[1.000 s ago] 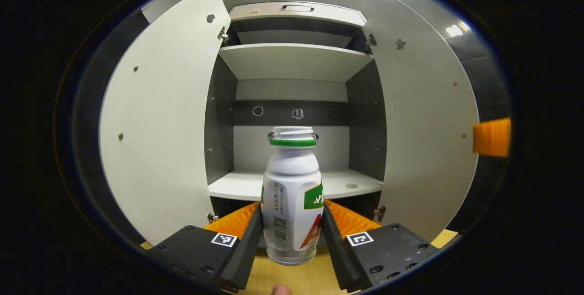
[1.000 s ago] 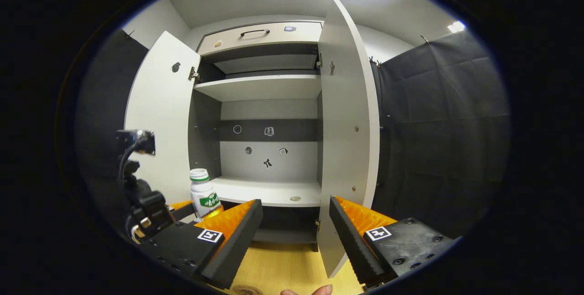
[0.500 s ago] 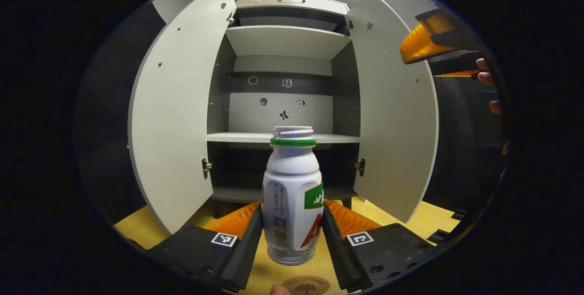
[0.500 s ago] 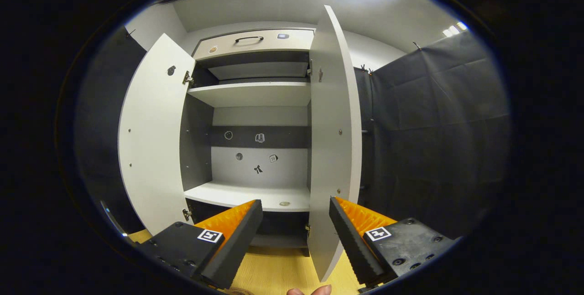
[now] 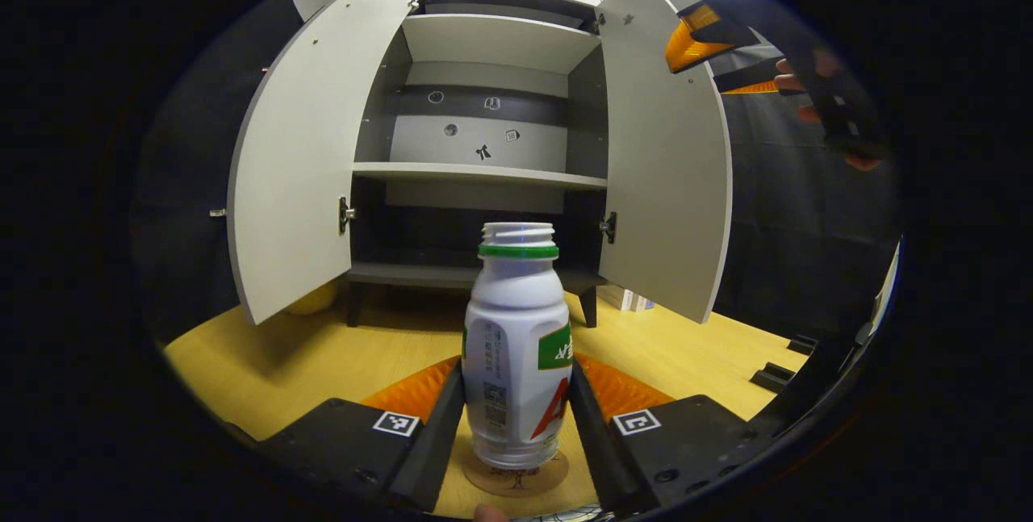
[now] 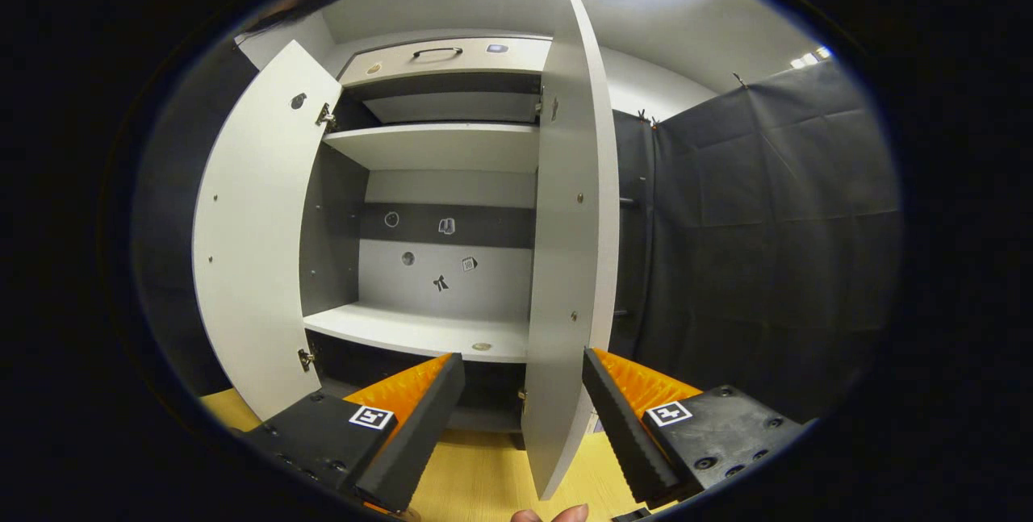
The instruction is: Grasp the bottle in the cabinet with the left hand and place it on the coaster, then close the right door with the right hand and the left door with the left hand.
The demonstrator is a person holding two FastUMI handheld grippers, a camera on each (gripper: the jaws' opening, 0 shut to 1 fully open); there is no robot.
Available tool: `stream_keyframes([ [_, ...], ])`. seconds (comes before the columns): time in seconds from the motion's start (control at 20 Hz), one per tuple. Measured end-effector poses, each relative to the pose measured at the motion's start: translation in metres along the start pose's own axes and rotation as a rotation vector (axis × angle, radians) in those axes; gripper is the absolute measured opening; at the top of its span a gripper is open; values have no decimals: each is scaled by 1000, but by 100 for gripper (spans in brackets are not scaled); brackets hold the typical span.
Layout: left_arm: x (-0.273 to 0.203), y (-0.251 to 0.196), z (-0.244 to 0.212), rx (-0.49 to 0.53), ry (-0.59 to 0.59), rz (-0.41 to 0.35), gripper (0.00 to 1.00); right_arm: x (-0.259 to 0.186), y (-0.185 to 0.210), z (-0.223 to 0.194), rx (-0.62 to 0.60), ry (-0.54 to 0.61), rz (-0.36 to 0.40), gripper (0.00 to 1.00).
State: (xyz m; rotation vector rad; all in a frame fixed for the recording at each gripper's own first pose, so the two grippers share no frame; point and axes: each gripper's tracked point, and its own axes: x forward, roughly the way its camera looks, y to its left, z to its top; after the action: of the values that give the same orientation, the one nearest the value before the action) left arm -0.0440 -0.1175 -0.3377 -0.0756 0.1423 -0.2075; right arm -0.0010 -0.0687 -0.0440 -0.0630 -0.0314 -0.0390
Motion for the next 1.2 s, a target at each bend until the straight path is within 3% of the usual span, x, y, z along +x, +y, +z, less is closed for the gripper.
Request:
stream_keyframes([
  [0.6, 3, -5, -33, 9, 24, -19, 77, -4, 4, -18, -59, 46, 16, 97],
  [0.8, -1, -6, -40, -3, 69, -36, 91, -4, 3, -18, -58, 53, 14, 97],
  [1.2, -54, 9, -25, 13, 149, -61, 93, -13, -2, -4, -14, 55, 37, 98],
])
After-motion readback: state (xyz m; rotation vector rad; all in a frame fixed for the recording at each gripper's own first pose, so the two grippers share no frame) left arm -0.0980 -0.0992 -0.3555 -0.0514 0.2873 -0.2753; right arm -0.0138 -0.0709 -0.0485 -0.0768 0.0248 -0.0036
